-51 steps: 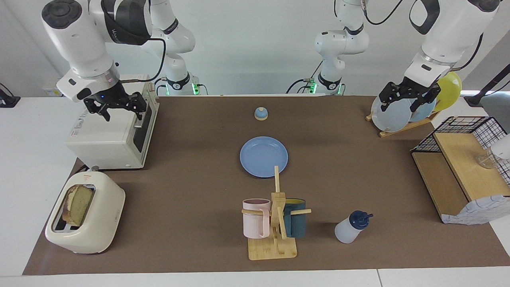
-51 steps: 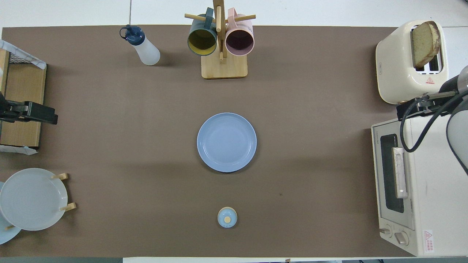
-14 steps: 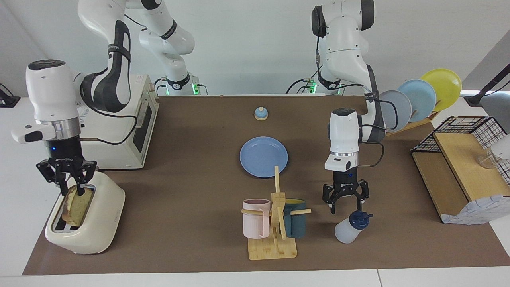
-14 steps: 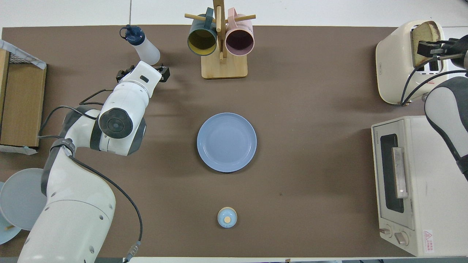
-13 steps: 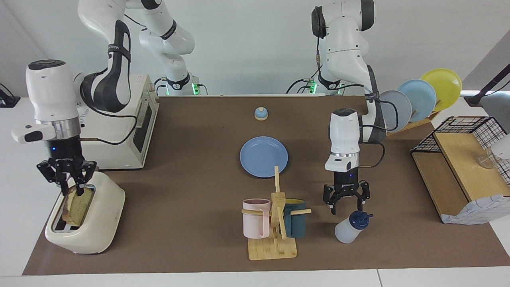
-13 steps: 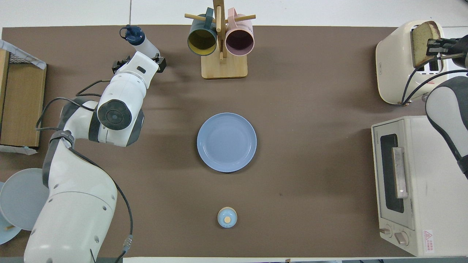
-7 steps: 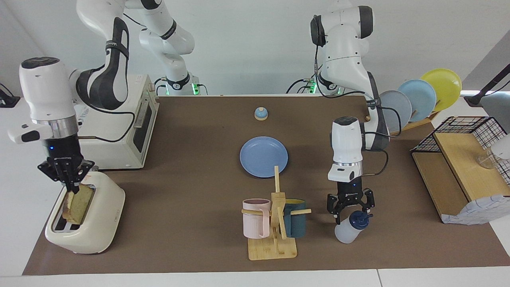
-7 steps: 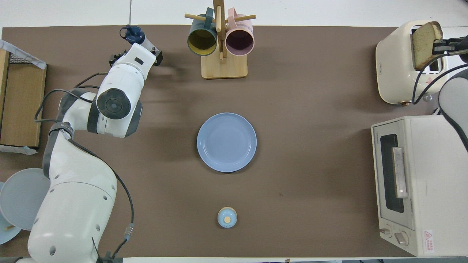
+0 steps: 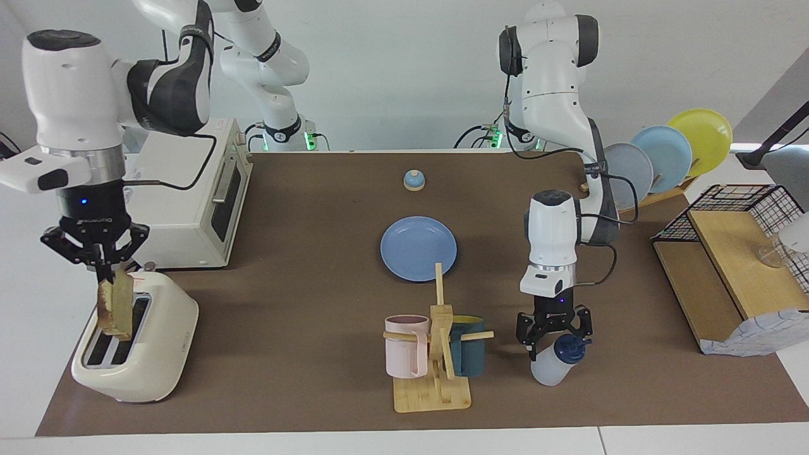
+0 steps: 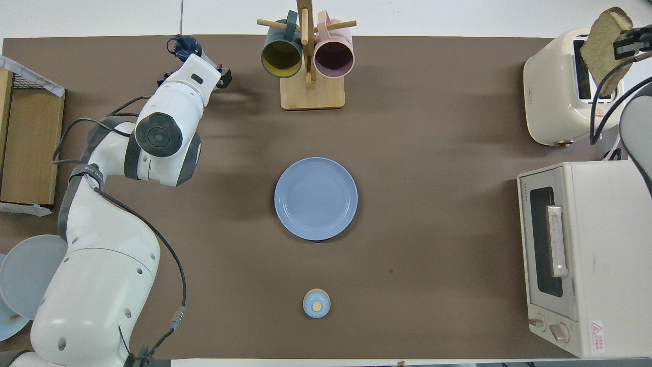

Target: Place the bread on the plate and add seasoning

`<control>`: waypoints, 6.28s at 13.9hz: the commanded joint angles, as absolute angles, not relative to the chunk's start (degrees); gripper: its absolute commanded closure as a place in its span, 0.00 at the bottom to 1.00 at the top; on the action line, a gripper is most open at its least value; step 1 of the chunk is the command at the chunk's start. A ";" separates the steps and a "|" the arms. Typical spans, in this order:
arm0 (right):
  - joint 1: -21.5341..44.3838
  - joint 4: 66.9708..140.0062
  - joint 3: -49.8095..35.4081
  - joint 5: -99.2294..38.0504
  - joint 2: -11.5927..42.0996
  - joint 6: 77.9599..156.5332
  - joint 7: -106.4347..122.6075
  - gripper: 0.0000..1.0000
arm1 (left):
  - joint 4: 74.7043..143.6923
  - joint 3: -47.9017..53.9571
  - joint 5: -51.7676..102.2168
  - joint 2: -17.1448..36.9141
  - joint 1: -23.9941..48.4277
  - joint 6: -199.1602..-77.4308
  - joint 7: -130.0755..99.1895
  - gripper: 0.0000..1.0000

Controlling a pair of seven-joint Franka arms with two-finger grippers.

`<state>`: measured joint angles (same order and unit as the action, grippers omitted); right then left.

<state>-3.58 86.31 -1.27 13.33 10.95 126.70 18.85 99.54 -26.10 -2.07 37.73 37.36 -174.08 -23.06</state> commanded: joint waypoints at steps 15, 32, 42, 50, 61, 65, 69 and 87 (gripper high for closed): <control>26.43 91.49 -2.90 -6.42 11.86 126.54 -27.04 1.00 | 92.64 -19.42 -1.23 41.40 30.94 -170.86 -19.34 0.00; 35.95 114.26 -3.25 -6.42 9.32 150.21 -35.42 1.00 | 93.16 -18.90 -1.14 38.94 28.48 -170.07 -18.90 1.00; 36.21 112.14 -3.16 -5.10 8.88 143.96 -35.51 1.00 | 93.43 -13.29 -1.32 28.76 22.43 -156.22 -4.15 1.00; 34.64 124.19 -3.16 -5.10 5.45 153.72 -33.67 1.00 | 94.31 -12.22 1.67 13.73 21.53 -125.03 27.62 1.00; 28.65 131.22 -3.16 -5.18 3.87 158.90 -34.19 1.00 | 107.04 -12.39 1.76 -5.71 22.24 -104.07 60.17 1.00; 29.35 129.64 -3.25 -5.27 3.43 155.67 -34.10 0.00 | 112.49 -12.22 1.67 -8.52 23.46 -104.85 69.70 1.00; 29.80 124.19 -3.16 -5.27 3.17 150.03 -33.06 0.00 | 114.07 -12.22 1.06 -9.40 25.92 -104.85 72.42 1.00; 27.76 88.43 -3.69 -31.91 5.00 112.57 -47.18 0.08 | 119.71 -8.97 -0.62 -12.74 30.67 -105.99 66.80 1.00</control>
